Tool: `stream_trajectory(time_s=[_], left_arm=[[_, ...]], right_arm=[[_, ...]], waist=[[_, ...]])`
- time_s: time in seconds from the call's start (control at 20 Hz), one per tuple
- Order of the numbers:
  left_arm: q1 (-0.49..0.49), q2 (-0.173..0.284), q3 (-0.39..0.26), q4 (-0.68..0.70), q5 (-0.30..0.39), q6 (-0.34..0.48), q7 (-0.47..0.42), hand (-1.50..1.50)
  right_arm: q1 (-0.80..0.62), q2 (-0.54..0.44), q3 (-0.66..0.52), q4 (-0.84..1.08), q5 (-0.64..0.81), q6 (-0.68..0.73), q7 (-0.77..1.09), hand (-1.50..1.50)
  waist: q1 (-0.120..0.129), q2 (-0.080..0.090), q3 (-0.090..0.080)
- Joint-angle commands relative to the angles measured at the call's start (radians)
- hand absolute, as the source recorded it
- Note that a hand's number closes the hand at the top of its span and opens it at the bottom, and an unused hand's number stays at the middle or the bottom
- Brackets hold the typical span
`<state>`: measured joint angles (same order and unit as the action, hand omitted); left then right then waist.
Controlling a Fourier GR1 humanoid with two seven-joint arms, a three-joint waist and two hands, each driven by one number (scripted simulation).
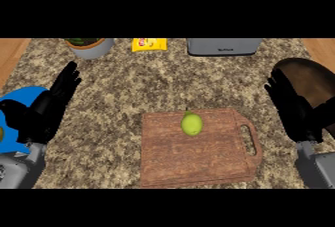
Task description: Pick the pear from the cutting board and place it in the pan
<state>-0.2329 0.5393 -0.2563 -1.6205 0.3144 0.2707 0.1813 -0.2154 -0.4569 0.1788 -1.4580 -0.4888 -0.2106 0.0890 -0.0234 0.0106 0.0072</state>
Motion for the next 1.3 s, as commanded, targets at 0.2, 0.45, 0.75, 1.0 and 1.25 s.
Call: stream_trajectory(time_s=[0.2, 0.45, 0.75, 1.0, 1.25], left_arm=[[-0.039, -0.084, 0.012, 0.021, 0.008, 0.039, -0.018, 0.0], [0.011, -0.137, 0.029, 0.063, 0.043, 0.056, -0.026, 0.0], [0.017, -0.115, 0.096, 0.091, 0.069, 0.018, -0.04, 0.0], [0.008, -0.136, 0.072, 0.071, 0.055, 0.022, -0.016, 0.0], [-0.006, -0.149, 0.091, 0.13, 0.039, 0.009, -0.057, 0.0]], right_arm=[[-0.331, 0.096, 0.057, 0.135, -0.14, 0.267, 0.098, 1.5], [-0.382, -0.088, 0.153, 0.293, 0.12, 0.449, -0.054, 1.5], [-0.464, -0.179, 0.187, 0.466, 0.254, 0.628, -0.171, -1.5], [-0.657, -0.179, 0.22, 0.613, 0.358, 0.767, -0.278, -1.5], [-0.801, -0.064, 0.305, 0.702, 0.475, 0.809, -0.267, -1.5]], waist=[[0.142, 0.021, -0.004], [0.083, 0.009, -0.006], [0.057, 0.0, -0.007], [0.078, 0.005, -0.006], [0.072, 0.006, -0.007]])
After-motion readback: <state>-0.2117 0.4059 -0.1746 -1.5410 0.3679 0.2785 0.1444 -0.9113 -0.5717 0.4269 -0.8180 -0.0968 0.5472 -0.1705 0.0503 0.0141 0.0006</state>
